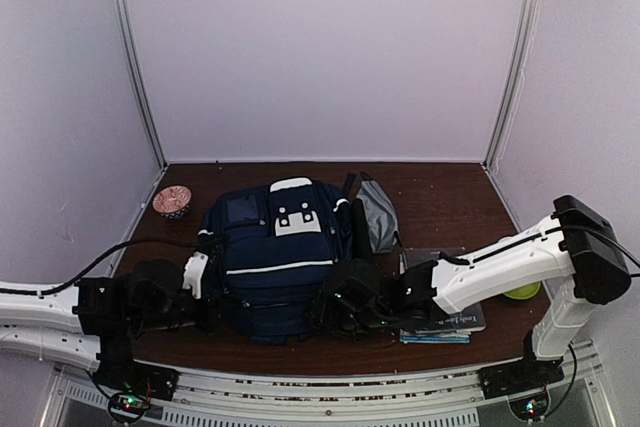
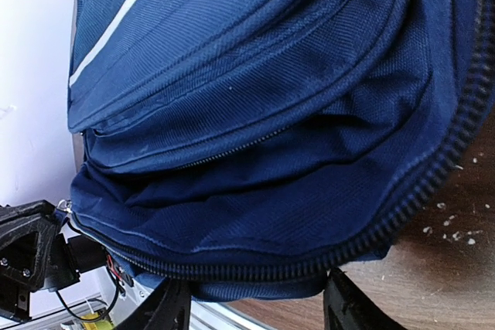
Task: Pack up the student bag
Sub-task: Unzip the student bag at the center of the board.
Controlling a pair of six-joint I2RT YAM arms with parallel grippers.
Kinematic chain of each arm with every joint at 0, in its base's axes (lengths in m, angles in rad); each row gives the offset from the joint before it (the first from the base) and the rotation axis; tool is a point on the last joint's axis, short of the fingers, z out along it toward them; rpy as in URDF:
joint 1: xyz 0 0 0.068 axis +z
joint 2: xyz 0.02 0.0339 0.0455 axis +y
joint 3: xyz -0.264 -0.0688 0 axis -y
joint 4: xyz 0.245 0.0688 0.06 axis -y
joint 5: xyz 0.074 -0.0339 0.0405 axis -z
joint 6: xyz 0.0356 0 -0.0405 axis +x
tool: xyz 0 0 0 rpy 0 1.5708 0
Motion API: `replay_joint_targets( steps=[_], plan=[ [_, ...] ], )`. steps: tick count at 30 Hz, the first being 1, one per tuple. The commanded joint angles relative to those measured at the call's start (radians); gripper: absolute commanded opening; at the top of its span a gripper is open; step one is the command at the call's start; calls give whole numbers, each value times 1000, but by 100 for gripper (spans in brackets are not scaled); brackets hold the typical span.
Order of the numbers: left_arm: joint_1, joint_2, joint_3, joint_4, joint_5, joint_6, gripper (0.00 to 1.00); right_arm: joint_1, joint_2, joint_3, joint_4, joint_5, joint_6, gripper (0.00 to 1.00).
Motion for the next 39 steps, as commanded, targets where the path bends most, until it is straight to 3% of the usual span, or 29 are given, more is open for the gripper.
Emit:
replay_joint_targets(
  steps=[1,3,7,10,18,26,39],
  plan=[
    [-1,-30,-10,50,-28,-8,0,-11,38,21,49,38,25,56],
    [-1,-37,-8,44,-27,-6,0,-16,56,18,70,28,30,48],
    [-1,-51,0,14,-38,-9,0,-19,52,3,89,26,25,16],
    [-1,-62,11,-27,-60,-12,0,-19,10,-1,46,58,-15,0],
    [-1,-66,53,-179,-180,-65,0,-59,-156,-40,-104,170,-165,0],
    [3,-49,91,-283,-306,-146,0,-85,-227,-84,-146,168,-266,0],
    [107,105,171,-288,-302,-140,0,-87,-235,-149,-120,138,-332,0]
  ],
)
